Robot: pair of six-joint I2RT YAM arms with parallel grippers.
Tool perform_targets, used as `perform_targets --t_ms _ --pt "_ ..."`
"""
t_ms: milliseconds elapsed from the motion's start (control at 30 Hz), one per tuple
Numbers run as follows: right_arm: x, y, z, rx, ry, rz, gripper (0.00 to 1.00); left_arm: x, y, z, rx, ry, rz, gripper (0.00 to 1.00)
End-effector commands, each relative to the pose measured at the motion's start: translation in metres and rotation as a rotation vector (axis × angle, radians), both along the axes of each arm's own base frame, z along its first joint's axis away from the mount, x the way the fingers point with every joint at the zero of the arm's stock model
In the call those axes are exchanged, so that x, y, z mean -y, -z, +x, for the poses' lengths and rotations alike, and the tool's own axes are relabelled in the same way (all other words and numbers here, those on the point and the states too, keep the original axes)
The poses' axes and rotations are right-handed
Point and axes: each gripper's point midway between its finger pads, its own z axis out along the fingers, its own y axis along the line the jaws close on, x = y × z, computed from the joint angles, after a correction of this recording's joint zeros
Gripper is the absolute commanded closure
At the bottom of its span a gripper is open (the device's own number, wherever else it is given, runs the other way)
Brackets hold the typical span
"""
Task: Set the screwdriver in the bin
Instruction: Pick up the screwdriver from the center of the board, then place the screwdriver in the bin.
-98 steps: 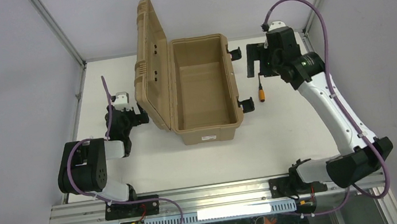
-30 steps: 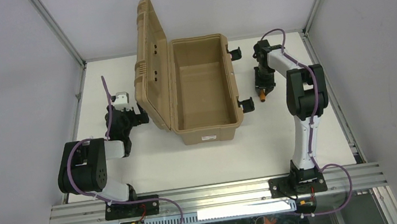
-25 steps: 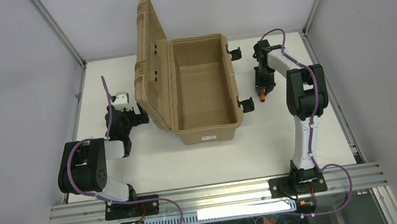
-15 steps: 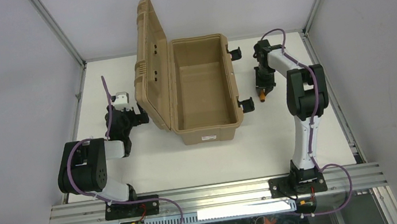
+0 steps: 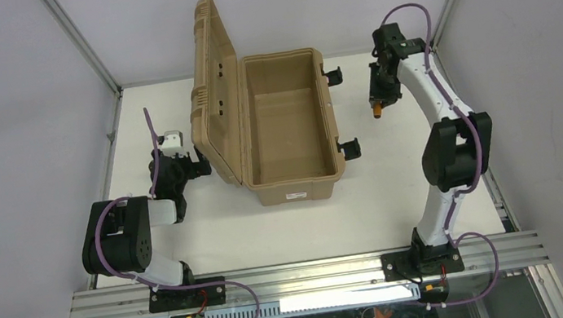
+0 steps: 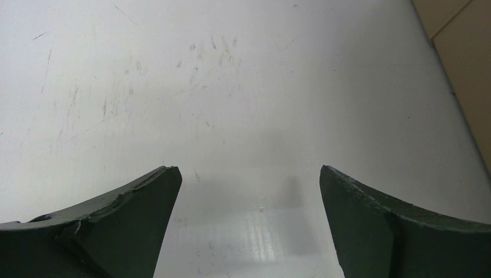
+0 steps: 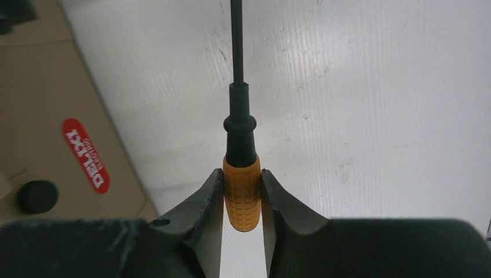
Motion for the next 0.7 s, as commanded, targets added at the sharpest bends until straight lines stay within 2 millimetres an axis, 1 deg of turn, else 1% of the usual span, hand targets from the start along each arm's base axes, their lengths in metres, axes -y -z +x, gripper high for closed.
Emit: perform_targets --t_ms 0,167,200,400,600,667 --pt "-0.006 -0.064 -0.003 0.122 0.02 0.061 1.0 0.002 -0.018 0.004 0.064 0.013 -0.017 0.01" --pt "-0.022 -0.111 -0.006 0.208 0.009 0.127 1.0 0.002 -0.019 0.004 0.064 0.013 -0.017 0.01" --pt "-0.029 -0.119 -0.007 0.221 -0.005 0.155 1.0 0.002 -0.018 0.004 0.064 0.013 -0.017 0.01" --pt "-0.055 -0.163 -0.013 0.3 -0.041 0.228 1.0 0.002 -0.018 0.004 0.063 0.013 -0.017 0.01" --pt "-0.088 -0.194 -0.019 0.36 -0.091 0.286 1.0 0.002 -0.018 0.004 0.063 0.013 -0.017 0.01" --pt "-0.098 -0.2 -0.02 0.37 -0.106 0.305 1.0 0.002 -0.019 0.005 0.065 0.013 -0.017 0.01"
